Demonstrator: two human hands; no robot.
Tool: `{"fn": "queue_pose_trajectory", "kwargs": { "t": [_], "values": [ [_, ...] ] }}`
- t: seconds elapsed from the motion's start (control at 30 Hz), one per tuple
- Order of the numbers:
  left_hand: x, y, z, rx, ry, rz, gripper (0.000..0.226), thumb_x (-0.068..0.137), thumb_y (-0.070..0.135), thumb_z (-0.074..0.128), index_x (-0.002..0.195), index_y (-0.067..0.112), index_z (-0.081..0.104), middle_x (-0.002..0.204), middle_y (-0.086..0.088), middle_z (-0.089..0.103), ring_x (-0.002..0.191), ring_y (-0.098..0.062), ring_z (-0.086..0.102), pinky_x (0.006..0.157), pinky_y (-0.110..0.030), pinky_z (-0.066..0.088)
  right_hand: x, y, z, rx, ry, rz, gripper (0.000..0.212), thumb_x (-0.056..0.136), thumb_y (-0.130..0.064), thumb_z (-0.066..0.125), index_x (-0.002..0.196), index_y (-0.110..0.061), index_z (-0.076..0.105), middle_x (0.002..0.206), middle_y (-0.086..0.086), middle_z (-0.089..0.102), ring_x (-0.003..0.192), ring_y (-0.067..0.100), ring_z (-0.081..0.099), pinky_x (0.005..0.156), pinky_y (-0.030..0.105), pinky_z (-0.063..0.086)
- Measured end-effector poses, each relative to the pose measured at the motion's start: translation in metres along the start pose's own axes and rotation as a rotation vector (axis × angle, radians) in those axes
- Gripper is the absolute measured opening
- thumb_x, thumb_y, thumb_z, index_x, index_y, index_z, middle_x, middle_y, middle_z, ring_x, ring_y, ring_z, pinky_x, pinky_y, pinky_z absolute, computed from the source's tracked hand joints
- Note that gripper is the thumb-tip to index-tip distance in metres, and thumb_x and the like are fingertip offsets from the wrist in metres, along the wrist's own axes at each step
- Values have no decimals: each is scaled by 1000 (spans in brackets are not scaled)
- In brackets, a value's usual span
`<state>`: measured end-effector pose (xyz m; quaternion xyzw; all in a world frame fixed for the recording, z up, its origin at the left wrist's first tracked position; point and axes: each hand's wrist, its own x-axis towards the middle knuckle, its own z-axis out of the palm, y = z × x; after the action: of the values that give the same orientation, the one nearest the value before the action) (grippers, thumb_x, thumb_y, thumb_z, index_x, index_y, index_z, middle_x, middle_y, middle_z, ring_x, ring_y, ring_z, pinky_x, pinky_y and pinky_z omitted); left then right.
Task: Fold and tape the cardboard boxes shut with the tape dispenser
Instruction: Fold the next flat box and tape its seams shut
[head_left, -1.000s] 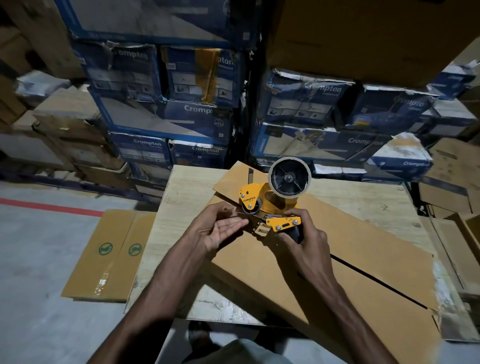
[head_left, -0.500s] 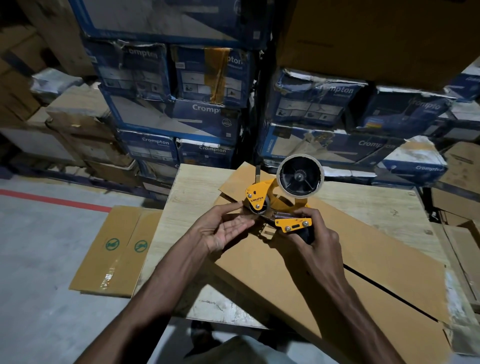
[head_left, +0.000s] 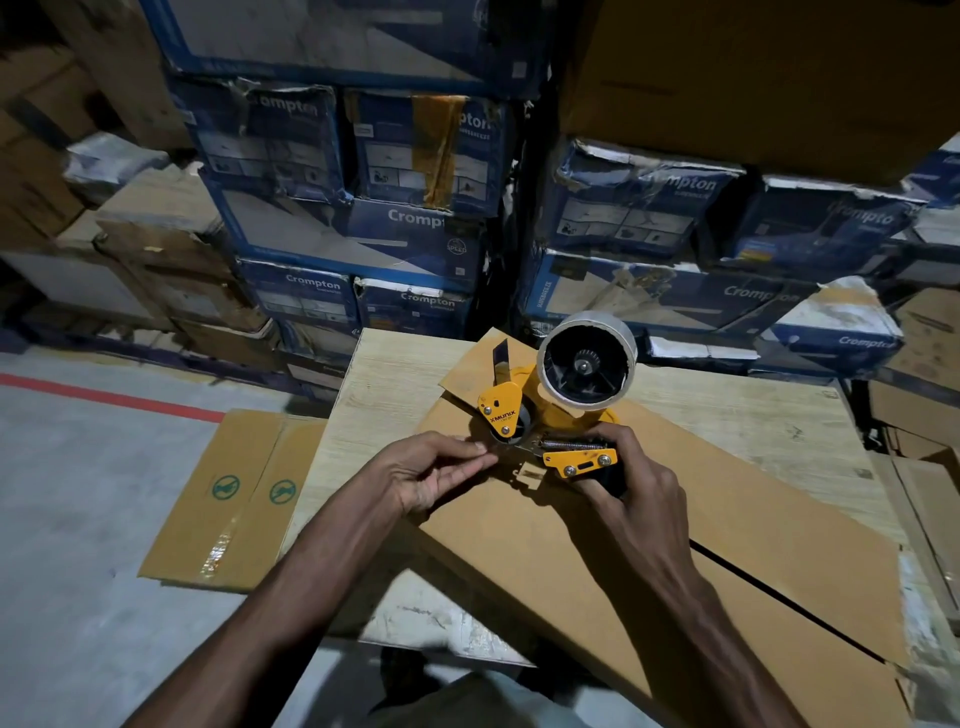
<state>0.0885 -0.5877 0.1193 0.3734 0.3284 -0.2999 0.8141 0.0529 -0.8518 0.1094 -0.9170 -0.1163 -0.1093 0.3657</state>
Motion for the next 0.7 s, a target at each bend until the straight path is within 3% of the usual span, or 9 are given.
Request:
{"fn": "queue_pose_trajectory", "kwargs": {
  "t": [0.13,0.27,0.37,0.47,0.57,0.7],
  "values": [
    [7,11,-3,138,44,90,37,87,-22,58,122,-12,65,98,-33,73,74,-31,78,54,-24,61,6,5,-3,-18,-54,-52,43,91,-28,79,126,-33,55,100,-13,73,75,10,65,62,41,56],
    [6,33,1,359,69,201,37,90,-24,54,113,-1,71,98,-22,77,78,-28,78,57,-24,61,10,5,-5,64,-172,-91,31,96,-27,74,121,-33,56,94,-18,67,75,10,60,64,43,52],
    [8,51,6,494,93,240,41,91,-23,54,105,12,70,102,-17,74,78,-25,77,59,-27,63,18,0,-5,69,-199,-124,31,97,-29,71,123,-34,55,104,-19,68,83,7,62,65,37,51],
    [8,67,10,570,95,269,41,90,-23,56,102,14,69,93,-17,75,74,-23,76,59,-26,63,31,-6,-8,6,-195,-147,40,95,-23,72,128,-36,53,116,-13,71,91,8,65,69,33,52],
    [10,103,-7,589,151,361,45,86,-20,65,121,8,70,94,-20,78,85,-28,79,67,-30,65,34,5,-24,-122,-156,-165,55,88,-11,77,132,-35,54,121,-8,72,97,10,66,73,30,53],
    [3,141,-32,605,101,373,43,86,-16,68,125,2,68,100,-26,76,88,-29,79,64,-24,63,31,24,-46,-128,-136,-169,43,90,-29,60,131,-36,54,118,-19,64,96,3,62,74,14,44]
  ]
}}
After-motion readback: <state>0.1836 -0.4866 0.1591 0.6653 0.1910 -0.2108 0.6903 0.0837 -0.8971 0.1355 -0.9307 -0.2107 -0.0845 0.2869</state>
